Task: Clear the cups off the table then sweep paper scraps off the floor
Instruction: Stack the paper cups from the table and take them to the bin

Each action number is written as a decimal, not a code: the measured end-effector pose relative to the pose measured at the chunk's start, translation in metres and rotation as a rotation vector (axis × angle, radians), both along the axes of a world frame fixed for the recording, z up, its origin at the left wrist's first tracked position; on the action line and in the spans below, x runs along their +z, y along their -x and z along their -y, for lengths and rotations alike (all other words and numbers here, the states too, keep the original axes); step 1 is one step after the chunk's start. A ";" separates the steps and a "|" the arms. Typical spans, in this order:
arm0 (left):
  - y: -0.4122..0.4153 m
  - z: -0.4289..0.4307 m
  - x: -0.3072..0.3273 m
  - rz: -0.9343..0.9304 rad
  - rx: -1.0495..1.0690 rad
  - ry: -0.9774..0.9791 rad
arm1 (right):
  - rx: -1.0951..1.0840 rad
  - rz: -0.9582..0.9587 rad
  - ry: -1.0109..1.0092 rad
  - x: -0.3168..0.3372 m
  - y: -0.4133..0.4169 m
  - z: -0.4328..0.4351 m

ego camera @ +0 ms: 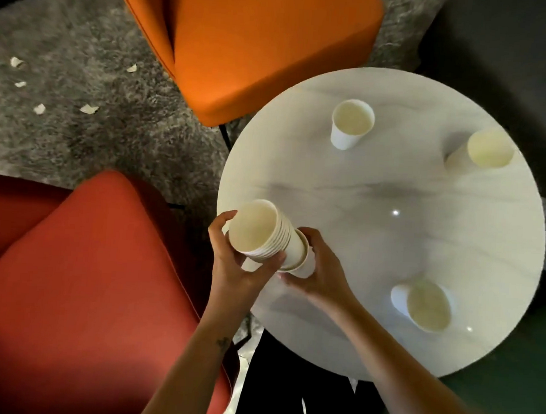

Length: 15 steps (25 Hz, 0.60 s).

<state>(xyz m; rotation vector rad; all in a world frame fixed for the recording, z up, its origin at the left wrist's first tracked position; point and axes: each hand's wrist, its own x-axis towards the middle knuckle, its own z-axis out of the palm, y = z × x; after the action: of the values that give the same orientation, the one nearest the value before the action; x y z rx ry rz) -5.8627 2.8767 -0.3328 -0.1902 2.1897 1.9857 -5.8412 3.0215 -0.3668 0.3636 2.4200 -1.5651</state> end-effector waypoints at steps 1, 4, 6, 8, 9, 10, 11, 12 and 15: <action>0.005 -0.004 -0.002 -0.005 -0.034 0.021 | -0.016 -0.003 0.002 0.005 0.007 0.000; 0.026 -0.017 -0.004 -0.010 -0.118 0.060 | -0.030 -0.039 0.007 0.014 0.033 -0.005; 0.045 -0.024 -0.006 -0.018 -0.120 0.064 | -0.029 -0.054 -0.004 0.015 0.049 -0.013; 0.067 -0.031 -0.008 -0.019 -0.088 0.040 | -0.074 -0.045 -0.031 0.010 0.063 -0.029; 0.078 -0.033 -0.008 -0.007 -0.063 0.026 | -0.135 -0.040 -0.046 0.006 0.069 -0.039; 0.088 -0.036 -0.009 0.001 -0.040 0.012 | -0.216 -0.051 -0.068 0.000 0.076 -0.049; 0.098 -0.038 -0.012 -0.003 -0.027 0.003 | -0.306 -0.069 -0.101 -0.006 0.084 -0.060; 0.107 -0.040 -0.014 -0.017 -0.022 0.001 | -0.385 -0.074 -0.135 -0.014 0.094 -0.070; 0.126 -0.046 -0.018 -0.035 -0.033 0.014 | -0.504 -0.036 -0.143 -0.028 0.135 -0.086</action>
<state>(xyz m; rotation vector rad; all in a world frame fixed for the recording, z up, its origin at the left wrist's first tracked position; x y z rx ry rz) -5.9884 2.9229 -0.3513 -0.1214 2.2137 1.9709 -5.9758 3.1071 -0.3950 1.0497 2.6095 -1.5820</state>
